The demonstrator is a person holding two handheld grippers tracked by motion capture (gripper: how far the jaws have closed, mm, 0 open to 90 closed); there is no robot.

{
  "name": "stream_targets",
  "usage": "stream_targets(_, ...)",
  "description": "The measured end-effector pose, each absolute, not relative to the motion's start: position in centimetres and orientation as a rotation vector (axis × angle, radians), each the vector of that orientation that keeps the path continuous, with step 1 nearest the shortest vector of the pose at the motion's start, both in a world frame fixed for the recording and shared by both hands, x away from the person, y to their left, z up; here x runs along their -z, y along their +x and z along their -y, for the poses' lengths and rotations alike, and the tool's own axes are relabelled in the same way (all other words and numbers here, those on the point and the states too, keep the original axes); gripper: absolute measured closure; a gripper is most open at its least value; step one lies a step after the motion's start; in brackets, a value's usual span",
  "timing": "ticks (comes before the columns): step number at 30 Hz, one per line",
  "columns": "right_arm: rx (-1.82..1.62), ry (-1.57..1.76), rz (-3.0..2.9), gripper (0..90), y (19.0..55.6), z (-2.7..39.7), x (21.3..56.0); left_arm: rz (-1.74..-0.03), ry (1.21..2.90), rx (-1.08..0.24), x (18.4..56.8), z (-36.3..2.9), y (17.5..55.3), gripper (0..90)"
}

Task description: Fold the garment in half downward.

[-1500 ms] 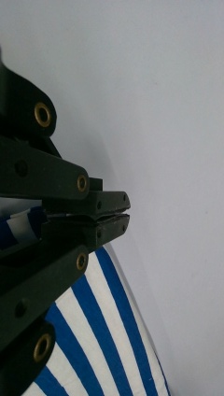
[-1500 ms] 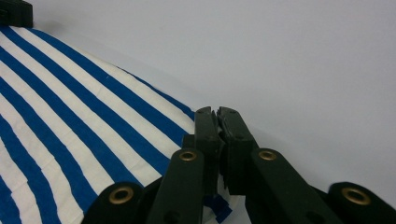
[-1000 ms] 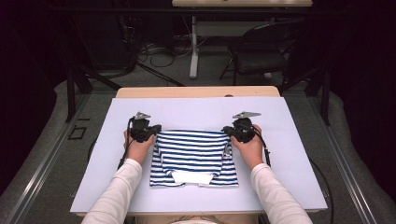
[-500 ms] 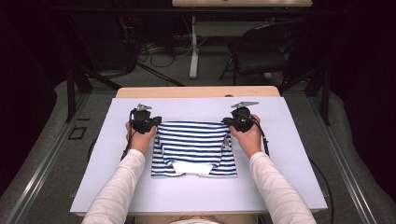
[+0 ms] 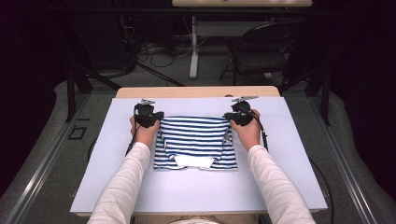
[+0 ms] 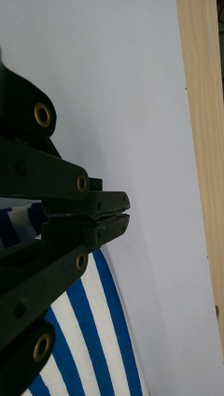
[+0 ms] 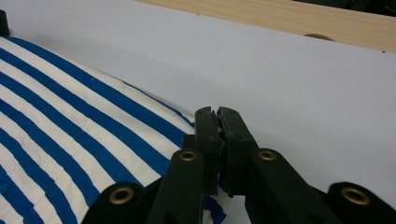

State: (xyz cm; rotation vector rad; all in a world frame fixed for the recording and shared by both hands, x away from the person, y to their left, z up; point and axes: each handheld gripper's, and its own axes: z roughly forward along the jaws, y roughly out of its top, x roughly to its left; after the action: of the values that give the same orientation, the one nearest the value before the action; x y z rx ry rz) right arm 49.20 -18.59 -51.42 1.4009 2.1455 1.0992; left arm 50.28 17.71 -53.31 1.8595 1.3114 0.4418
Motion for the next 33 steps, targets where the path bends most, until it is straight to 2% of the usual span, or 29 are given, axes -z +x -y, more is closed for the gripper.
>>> stream_targets(33, -1.06, 1.469, -2.088, 86.8, 51.0, 17.7, 53.0, -1.371, 1.825, -0.434, 54.3, -17.9, 51.4, 87.1)
